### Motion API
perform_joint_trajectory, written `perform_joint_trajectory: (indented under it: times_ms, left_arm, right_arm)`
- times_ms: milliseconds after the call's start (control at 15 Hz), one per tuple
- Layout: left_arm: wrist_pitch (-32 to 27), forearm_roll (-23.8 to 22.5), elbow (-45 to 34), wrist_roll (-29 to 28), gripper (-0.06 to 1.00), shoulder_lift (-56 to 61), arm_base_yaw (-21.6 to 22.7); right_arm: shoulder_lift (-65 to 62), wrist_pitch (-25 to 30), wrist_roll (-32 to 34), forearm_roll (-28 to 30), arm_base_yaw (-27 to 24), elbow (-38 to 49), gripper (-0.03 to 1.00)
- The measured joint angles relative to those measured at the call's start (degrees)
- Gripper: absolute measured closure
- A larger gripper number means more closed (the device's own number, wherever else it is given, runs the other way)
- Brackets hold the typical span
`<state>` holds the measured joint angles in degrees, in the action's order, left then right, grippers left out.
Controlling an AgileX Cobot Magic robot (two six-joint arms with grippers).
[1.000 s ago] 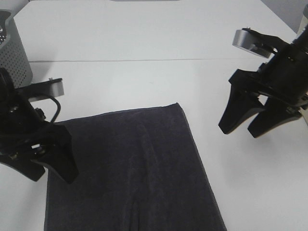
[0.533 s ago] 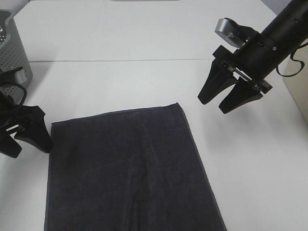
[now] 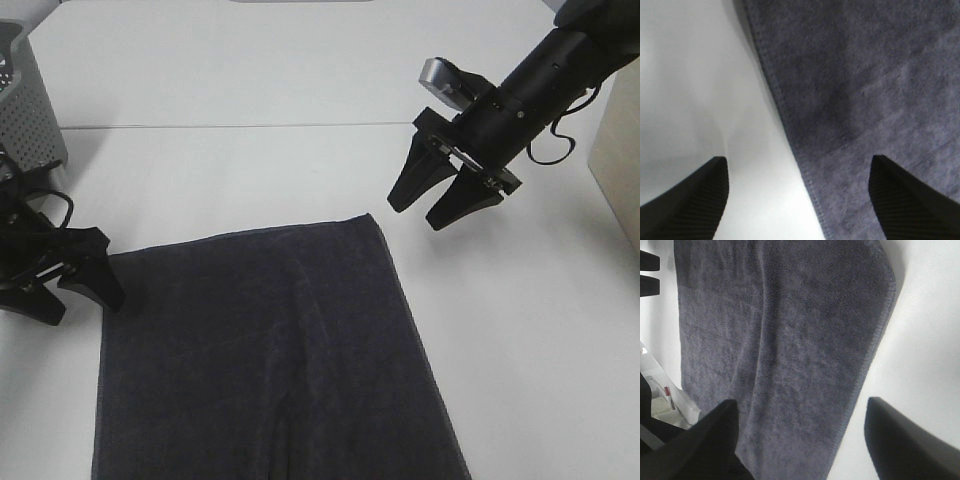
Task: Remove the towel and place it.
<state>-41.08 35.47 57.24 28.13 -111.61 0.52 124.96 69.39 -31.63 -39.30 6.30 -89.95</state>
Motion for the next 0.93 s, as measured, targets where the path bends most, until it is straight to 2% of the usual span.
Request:
perform_joint_trajectory:
  times_ms: [133,333,533,733,933]
  left_arm:
    - [0.11,4.13,1.6,2.86,0.21,-2.69,0.0]
    - [0.17,6.82,2.01,4.13,0.21,-3.44,0.0]
    - [0.17,7.51,2.01,4.3,0.21,-3.55,0.0]
    - [0.34,7.73,2.01,4.3,0.21,-3.55,0.0]
    - [0.63,7.73,2.01,4.3,0.21,-3.55,0.0]
  right_arm:
    - [2.46,-0.17,-1.09,0.0,0.06,-0.52,0.28]
    - [4.47,-1.55,-2.06,-0.29,0.06,-0.57,0.28]
    - [6.42,-3.55,-2.69,-0.69,0.06,-0.63,0.28]
    - [8.54,-9.8,-3.5,-0.63,0.06,-0.63,0.28]
    - [8.88,-12.49,-3.5,-1.38,0.06,-0.69,0.28]
